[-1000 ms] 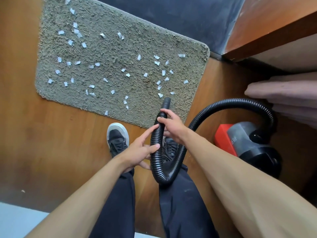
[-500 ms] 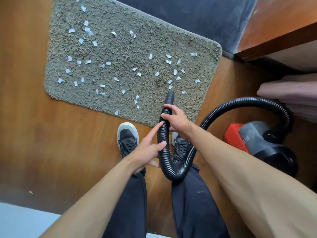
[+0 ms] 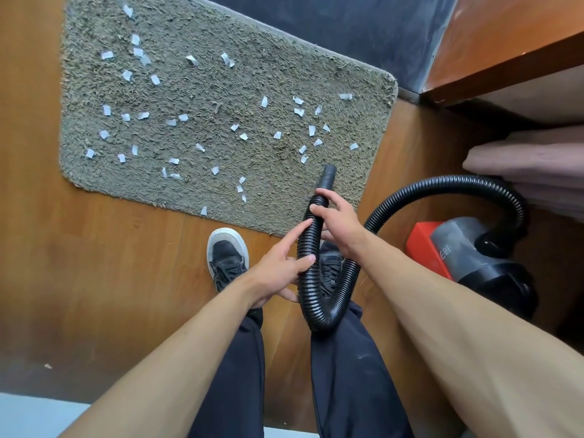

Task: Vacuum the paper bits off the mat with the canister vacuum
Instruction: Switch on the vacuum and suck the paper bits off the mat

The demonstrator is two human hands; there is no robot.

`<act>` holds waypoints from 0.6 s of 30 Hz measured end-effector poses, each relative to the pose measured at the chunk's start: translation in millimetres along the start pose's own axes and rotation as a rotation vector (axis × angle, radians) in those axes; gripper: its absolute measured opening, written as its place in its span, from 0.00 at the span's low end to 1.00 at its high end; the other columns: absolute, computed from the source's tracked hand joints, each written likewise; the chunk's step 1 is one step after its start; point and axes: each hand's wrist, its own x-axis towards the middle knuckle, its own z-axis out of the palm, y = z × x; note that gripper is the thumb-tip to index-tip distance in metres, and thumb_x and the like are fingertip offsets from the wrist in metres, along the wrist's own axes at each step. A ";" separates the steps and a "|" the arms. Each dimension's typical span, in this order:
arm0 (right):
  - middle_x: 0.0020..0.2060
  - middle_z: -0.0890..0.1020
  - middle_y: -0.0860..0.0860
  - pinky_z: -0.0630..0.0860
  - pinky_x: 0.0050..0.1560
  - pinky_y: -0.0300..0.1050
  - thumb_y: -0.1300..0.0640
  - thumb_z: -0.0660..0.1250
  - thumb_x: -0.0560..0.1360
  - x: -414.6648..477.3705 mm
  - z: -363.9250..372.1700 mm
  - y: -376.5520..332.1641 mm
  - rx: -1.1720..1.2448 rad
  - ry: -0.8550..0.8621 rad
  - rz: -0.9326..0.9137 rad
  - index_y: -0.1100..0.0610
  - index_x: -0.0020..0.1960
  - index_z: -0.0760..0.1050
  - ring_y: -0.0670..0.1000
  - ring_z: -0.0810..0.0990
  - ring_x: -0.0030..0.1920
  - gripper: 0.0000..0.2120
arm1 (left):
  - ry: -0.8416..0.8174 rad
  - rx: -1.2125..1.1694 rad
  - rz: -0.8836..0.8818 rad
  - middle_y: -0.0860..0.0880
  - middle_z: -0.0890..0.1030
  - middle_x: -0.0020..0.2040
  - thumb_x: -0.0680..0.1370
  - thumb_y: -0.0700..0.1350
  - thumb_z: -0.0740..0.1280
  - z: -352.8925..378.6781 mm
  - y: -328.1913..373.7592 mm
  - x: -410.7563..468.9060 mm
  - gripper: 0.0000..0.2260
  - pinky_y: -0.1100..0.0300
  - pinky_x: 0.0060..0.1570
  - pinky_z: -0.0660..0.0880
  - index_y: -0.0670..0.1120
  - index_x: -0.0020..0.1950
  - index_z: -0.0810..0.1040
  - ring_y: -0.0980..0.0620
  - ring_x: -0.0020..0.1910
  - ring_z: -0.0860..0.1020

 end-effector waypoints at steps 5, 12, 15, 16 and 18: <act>0.59 0.78 0.57 0.81 0.40 0.49 0.64 0.65 0.78 0.0 6.8 -2.6 -0.053 -0.006 0.007 0.49 0.67 0.72 0.52 0.81 0.48 0.20 | -0.004 -0.020 -0.003 0.55 0.84 0.36 0.83 0.43 0.62 -6.1 -1.7 -2.2 0.28 0.40 0.49 0.81 0.71 0.73 0.58 0.53 0.40 0.84; 0.55 0.78 0.58 0.81 0.48 0.52 0.64 0.64 0.78 -3.3 31.9 -14.8 -0.132 -0.088 -0.026 0.51 0.69 0.71 0.52 0.80 0.47 0.21 | 0.039 -0.108 0.022 0.47 0.83 0.43 0.82 0.43 0.65 -26.6 -9.1 -10.4 0.27 0.35 0.51 0.79 0.76 0.67 0.64 0.46 0.44 0.84; 0.58 0.78 0.59 0.81 0.49 0.53 0.64 0.64 0.78 -0.4 43.1 -18.7 -0.138 -0.097 -0.036 0.49 0.67 0.72 0.55 0.80 0.52 0.20 | 0.054 -0.129 0.042 0.44 0.80 0.43 0.81 0.43 0.65 -37.2 -9.1 -12.4 0.28 0.31 0.53 0.77 0.76 0.67 0.65 0.48 0.40 0.81; 0.59 0.78 0.58 0.82 0.50 0.53 0.64 0.64 0.78 0.8 46.1 -19.6 -0.135 -0.097 -0.038 0.48 0.67 0.72 0.55 0.81 0.53 0.20 | 0.058 -0.134 0.045 0.43 0.79 0.43 0.81 0.43 0.65 -39.9 -8.0 -12.6 0.27 0.31 0.53 0.76 0.76 0.66 0.66 0.48 0.40 0.80; 0.59 0.78 0.59 0.81 0.51 0.54 0.64 0.64 0.78 2.6 49.5 -21.3 -0.130 -0.097 -0.042 0.48 0.67 0.72 0.56 0.80 0.53 0.20 | 0.058 -0.131 0.047 0.41 0.79 0.45 0.81 0.43 0.65 -44.4 -5.3 -13.1 0.27 0.31 0.52 0.77 0.77 0.65 0.66 0.45 0.43 0.80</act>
